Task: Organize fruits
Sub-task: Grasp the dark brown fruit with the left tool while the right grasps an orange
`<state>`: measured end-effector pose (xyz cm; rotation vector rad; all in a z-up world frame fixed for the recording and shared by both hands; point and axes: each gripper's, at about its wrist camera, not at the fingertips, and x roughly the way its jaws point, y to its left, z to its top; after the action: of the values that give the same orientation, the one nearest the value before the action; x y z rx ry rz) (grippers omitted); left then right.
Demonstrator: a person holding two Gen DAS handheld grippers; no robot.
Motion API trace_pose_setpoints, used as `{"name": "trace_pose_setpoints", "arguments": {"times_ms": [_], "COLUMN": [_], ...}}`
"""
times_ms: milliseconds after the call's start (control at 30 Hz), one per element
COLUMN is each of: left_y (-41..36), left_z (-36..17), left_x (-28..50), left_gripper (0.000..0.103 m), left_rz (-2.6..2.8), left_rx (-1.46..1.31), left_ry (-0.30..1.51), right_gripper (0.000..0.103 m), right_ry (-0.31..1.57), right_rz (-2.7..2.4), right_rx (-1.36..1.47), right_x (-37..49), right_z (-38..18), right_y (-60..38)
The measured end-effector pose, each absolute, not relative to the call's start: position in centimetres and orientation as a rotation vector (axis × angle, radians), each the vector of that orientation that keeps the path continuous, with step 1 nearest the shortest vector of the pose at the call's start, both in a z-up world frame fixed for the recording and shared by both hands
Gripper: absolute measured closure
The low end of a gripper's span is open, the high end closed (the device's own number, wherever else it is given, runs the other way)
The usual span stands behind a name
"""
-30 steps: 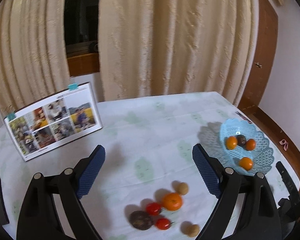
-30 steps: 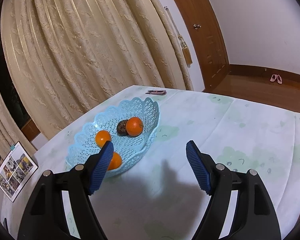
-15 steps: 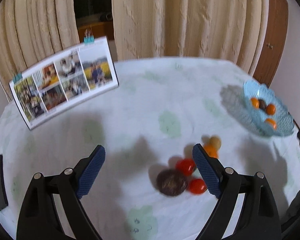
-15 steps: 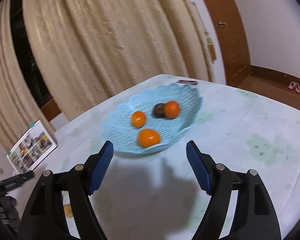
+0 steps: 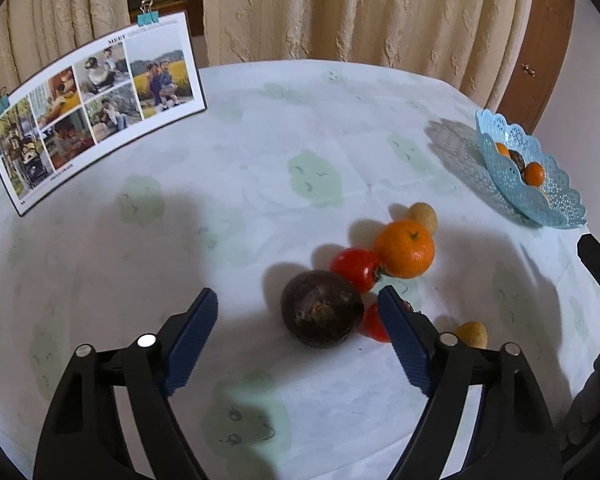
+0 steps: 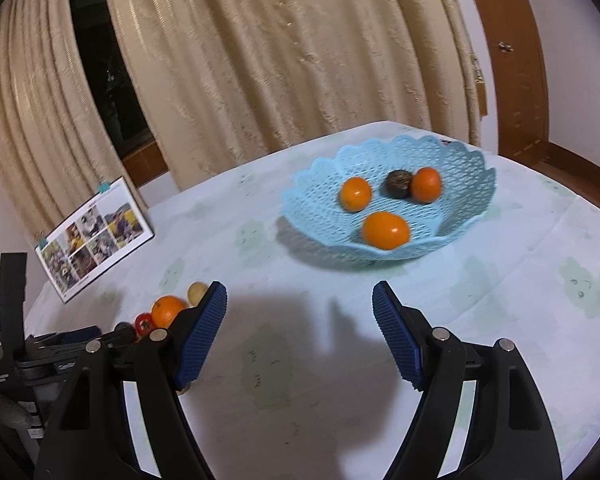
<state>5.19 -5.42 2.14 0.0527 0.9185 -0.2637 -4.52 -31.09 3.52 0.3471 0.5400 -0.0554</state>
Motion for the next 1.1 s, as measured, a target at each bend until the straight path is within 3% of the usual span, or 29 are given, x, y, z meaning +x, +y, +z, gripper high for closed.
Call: {"name": "trace_pose_setpoints", "arguments": {"times_ms": [167, 467, 567, 1100], "left_y": [-5.1, -5.6, -5.7, -3.5], "left_z": [2.0, 1.1, 1.3, 5.6], "left_x": [5.4, 5.6, 5.5, 4.0], "left_gripper": [0.041, 0.044, 0.059, 0.060], "left_rz": [-0.294, -0.302, -0.322, -0.247], "left_rx": [0.017, 0.018, 0.016, 0.018], "left_ry": [0.933, 0.965, 0.965, 0.825], "right_gripper": [0.026, 0.026, 0.026, 0.026], "right_ry": [0.562, 0.584, 0.593, 0.701], "right_rz": [-0.022, 0.010, 0.022, 0.227], "right_rx": [0.331, 0.318, 0.316, 0.316], "right_x": [-4.2, -3.7, -3.5, 0.7], "right_z": [3.3, 3.0, 3.0, 4.0], "right_y": [-30.1, -29.0, -28.8, -23.4]}}
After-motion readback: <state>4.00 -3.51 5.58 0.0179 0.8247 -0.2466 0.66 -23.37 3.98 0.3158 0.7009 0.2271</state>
